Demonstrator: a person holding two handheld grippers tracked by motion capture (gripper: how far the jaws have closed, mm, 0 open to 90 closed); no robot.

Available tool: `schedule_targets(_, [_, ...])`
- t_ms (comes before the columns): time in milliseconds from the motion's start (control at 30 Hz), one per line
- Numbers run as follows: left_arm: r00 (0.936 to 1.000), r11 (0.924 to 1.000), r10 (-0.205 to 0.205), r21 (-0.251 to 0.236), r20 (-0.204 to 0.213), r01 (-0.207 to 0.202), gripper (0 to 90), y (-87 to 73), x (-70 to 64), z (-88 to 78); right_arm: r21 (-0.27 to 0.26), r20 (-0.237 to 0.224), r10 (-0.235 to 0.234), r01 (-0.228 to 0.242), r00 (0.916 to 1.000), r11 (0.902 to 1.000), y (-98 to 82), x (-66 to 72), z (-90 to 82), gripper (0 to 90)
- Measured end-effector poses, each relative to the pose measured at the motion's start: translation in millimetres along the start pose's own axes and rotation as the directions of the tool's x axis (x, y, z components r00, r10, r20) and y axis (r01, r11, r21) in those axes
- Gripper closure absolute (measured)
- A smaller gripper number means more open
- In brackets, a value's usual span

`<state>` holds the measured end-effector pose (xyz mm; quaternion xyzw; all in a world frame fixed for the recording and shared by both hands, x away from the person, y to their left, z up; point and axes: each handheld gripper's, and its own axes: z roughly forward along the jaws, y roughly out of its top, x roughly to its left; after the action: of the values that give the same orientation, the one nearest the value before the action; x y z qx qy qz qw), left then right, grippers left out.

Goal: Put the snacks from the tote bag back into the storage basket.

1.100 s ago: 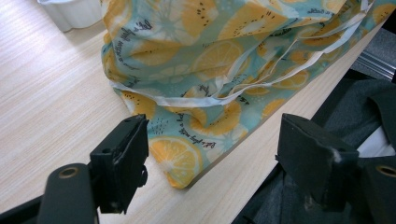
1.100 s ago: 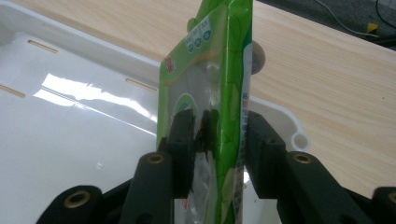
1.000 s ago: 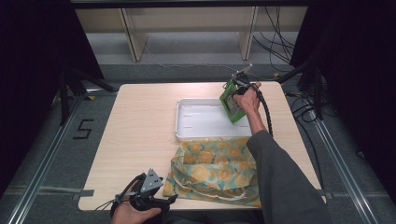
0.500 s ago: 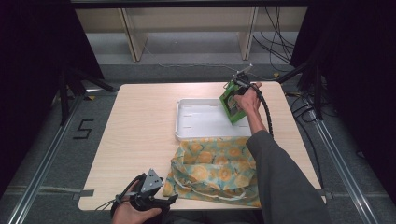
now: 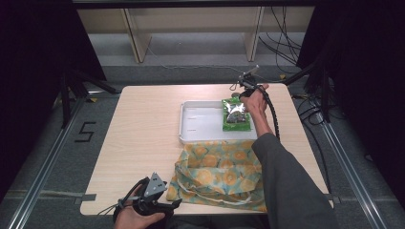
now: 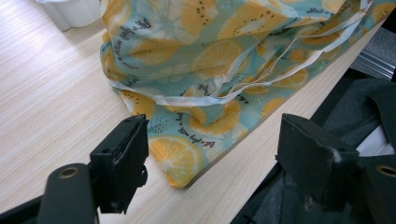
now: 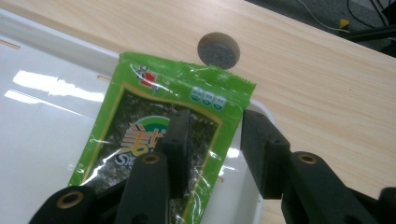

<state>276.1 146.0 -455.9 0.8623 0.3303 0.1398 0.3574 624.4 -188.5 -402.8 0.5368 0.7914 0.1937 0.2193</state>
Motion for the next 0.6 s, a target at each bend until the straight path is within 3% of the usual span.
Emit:
schedule_targets(67, [0.9994,0.9991,-0.034,-0.024,-0.004,0.034,24.4,-0.6,-2.1,1.8,-0.008,-0.003,-0.005,0.005,1.0,1.0,0.2,-0.8,-1.0,63.6])
schedule_targets(100, [1.0,1.0,-0.005,0.001,0.0,0.005,24.4,-0.3,-0.1,0.3,-0.004,-0.002,0.008,-0.008,1.0,1.0,0.2,-0.7,-1.2,62.7])
schedule_targets(300, [0.9999,0.9999,-0.011,0.005,-0.005,0.011,24.4,-0.5,0.2,0.6,-0.036,-0.03,-0.011,0.01,0.9995,0.9993,-0.6,-3.7,-7.6,61.6])
schedule_targets(333, [0.9995,0.9994,-0.033,-0.012,0.0,0.033,24.4,-0.4,-1.2,1.5,-0.035,-0.037,0.007,-0.009,0.9993,0.9994,-0.9,-2.6,-9.0,61.3])
schedule_targets(500, [1.0,1.0,0.003,0.005,-0.009,-0.003,24.4,-0.1,2.4,-0.9,-0.061,-0.077,0.001,-0.006,0.9971,0.9981,-5.5,-5.2,-20.3,59.7])
schedule_targets(533, [0.9998,0.9998,-0.018,0.002,-0.008,0.018,24.4,-0.4,1.5,-0.3,-0.075,-0.088,-0.009,0.002,0.9961,0.9972,-8.4,-7.4,-24.6,59.3])
schedule_targets(567, [0.9998,0.9999,-0.001,0.012,-0.02,0.001,24.4,0.0,2.2,-1.6,-0.08,-0.091,-0.012,0.004,0.9958,0.9968,-9.4,-8.2,-26.2,59.1])
schedule_targets(600, [0.9998,0.9999,-0.013,0.002,-0.014,0.013,24.4,-0.2,1.7,-0.8,-0.08,-0.091,-0.012,0.004,0.9958,0.9968,-9.4,-8.2,-26.2,59.1])
